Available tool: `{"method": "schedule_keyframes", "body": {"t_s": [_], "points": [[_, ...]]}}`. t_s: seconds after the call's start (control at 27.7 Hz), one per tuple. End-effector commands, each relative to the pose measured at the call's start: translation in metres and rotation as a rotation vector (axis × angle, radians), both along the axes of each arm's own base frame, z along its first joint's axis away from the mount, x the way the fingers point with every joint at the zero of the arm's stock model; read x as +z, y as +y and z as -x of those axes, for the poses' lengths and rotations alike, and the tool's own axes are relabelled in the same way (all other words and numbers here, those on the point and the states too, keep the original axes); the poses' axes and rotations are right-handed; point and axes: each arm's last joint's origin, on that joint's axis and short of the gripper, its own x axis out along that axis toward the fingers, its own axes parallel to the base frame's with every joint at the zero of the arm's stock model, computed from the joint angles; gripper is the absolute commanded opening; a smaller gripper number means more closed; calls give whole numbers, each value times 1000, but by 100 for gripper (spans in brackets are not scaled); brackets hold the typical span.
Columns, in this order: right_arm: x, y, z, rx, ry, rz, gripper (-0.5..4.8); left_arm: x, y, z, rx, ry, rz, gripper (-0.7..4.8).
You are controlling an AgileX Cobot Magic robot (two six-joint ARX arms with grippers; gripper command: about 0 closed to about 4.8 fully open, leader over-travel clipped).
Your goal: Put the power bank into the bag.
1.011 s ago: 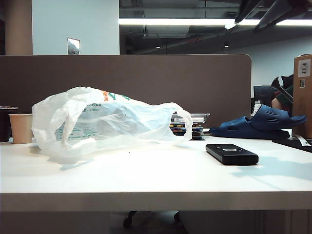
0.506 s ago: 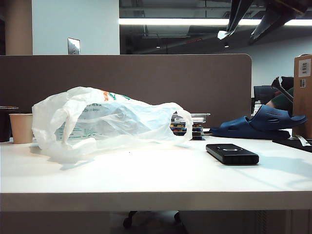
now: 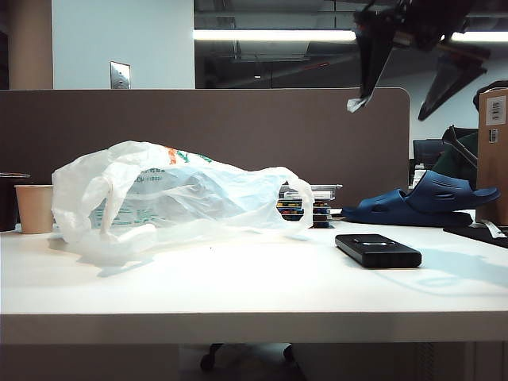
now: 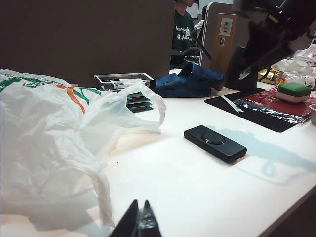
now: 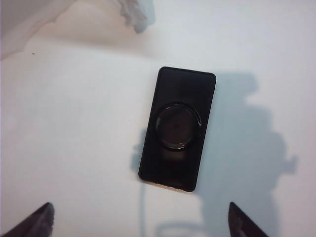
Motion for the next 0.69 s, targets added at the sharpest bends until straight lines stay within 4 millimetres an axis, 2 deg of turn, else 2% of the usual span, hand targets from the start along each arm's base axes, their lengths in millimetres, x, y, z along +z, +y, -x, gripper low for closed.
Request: {"method": "schedule_keyframes", "body": {"t_s": [0.04,0.47,0.69], "points": [[-4,2,-5,-1,7,4,479,2,0,0,1,-10,2,-6],[-27,9,-32,-1,-31,-4,479,2,0,0,1,-9,2,-6],[-51,20,-44,-4,14,52,479,2,0,0,1,-10,2,-6]]}}
